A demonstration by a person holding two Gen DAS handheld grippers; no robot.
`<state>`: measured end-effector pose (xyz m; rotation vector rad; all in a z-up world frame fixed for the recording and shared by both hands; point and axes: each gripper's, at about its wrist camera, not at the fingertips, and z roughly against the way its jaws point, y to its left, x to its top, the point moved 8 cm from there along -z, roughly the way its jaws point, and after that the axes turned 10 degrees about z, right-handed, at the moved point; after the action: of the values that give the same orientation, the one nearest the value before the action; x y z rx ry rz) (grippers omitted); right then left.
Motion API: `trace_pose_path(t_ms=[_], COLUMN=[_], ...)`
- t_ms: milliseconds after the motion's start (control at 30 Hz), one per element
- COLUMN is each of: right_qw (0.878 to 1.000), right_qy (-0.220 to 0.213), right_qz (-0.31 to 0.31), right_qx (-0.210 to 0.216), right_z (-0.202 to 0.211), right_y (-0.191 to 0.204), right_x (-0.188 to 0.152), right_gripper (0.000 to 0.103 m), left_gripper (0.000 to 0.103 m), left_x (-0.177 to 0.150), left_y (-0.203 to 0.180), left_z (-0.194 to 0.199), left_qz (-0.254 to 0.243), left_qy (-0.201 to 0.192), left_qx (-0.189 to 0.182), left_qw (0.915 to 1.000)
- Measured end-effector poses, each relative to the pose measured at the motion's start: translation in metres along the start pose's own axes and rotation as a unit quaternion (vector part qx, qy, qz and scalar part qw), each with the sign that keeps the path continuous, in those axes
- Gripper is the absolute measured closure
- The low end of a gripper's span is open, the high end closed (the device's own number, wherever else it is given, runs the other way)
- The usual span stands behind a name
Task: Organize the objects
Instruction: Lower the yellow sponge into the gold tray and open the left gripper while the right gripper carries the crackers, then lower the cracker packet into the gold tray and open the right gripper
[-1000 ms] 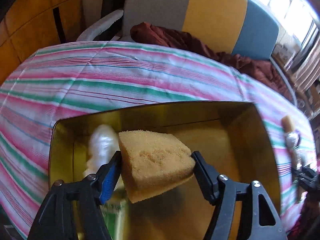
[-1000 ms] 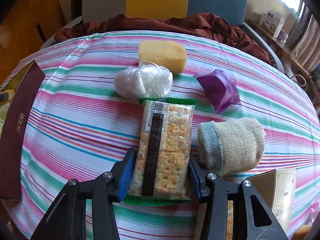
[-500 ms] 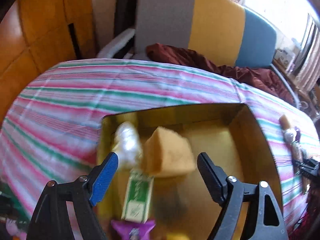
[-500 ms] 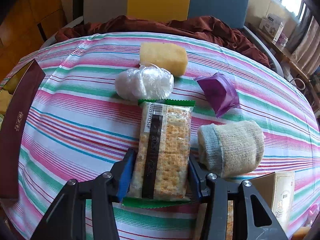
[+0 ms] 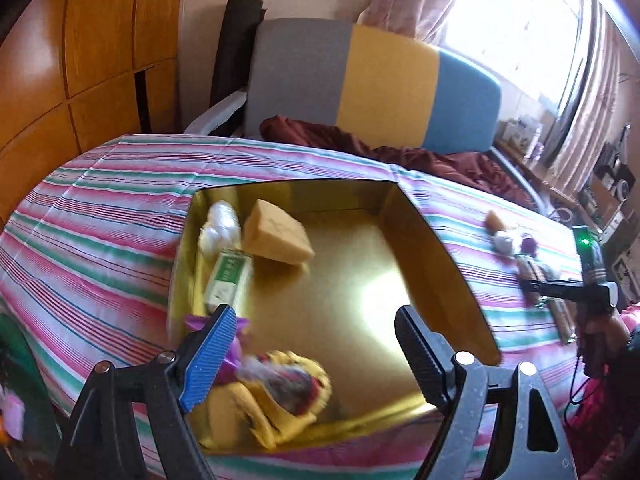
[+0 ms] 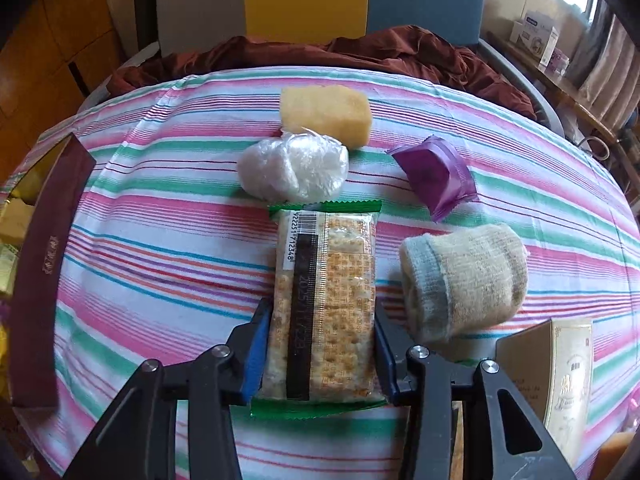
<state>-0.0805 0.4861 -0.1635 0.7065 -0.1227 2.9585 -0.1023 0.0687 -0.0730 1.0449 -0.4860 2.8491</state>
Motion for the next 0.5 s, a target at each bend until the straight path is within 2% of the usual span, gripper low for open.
trace_pose_path(t_ms=[200, 367, 500], right_qw=[0.997, 0.992, 0.983], right_qy=[-0.041, -0.080, -0.105], right_qz=[-0.027, 0.000, 0.043], right_qx=[0.053, 0.099, 0.143], right_z=[0.040, 0.072, 0.095], right_y=[0.028, 0.088, 0.155], right_x=[0.004, 0.019, 0.035], right_gripper=[0.057, 0.057, 0.057], left_gripper=[0.021, 0.021, 0.023], left_x=[-0.008, -0.009, -0.008], left_y=[-0.007, 0.001, 0.019], left_z=[0.001, 0.007, 0.019], left_qz=[0.013, 0.029, 0.041], left_qy=[0.002, -0.006, -0.019], left_qx=[-0.016, -0.013, 0.003], left_qw=[0.9998, 0.9995, 0.9990])
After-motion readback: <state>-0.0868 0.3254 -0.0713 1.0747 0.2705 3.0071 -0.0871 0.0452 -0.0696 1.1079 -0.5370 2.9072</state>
